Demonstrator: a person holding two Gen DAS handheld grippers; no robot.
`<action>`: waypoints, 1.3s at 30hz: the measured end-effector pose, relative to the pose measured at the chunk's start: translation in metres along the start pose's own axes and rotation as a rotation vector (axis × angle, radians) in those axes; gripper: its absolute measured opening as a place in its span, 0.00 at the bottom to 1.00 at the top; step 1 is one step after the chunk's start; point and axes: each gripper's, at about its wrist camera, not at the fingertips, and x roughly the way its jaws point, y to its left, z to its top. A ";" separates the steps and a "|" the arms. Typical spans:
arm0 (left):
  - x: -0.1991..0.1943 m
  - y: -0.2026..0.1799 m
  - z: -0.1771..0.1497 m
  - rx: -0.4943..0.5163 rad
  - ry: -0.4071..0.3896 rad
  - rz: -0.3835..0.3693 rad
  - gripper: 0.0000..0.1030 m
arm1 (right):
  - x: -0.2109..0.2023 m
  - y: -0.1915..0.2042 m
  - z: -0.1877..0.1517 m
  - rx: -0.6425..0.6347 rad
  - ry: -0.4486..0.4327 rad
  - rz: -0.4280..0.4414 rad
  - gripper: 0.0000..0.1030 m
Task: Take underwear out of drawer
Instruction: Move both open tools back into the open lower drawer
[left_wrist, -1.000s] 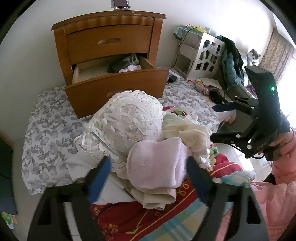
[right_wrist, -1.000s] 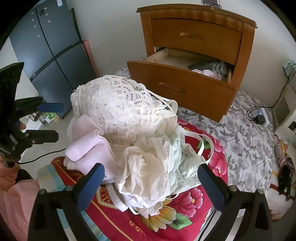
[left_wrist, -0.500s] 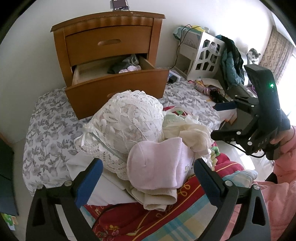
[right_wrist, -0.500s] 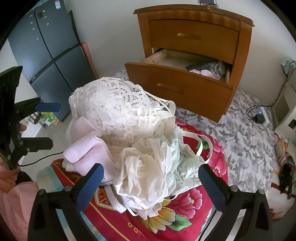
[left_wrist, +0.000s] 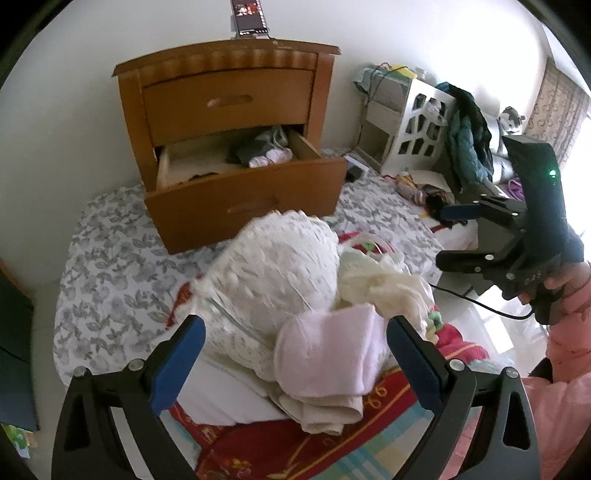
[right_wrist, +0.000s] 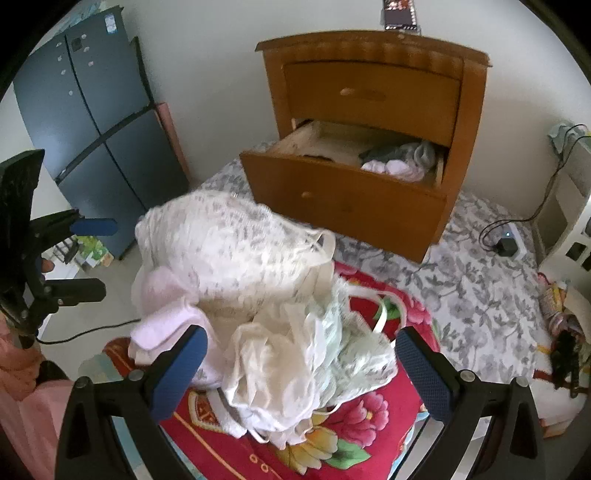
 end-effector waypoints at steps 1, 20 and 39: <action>-0.001 0.001 0.003 0.001 -0.006 0.006 0.96 | -0.001 -0.002 0.003 0.004 -0.005 -0.002 1.00; 0.015 0.084 0.105 -0.218 -0.045 0.080 0.96 | 0.002 -0.045 0.088 0.073 -0.082 -0.057 1.00; 0.133 0.167 0.160 -0.409 0.079 0.028 0.96 | 0.108 -0.097 0.145 0.164 0.021 -0.035 1.00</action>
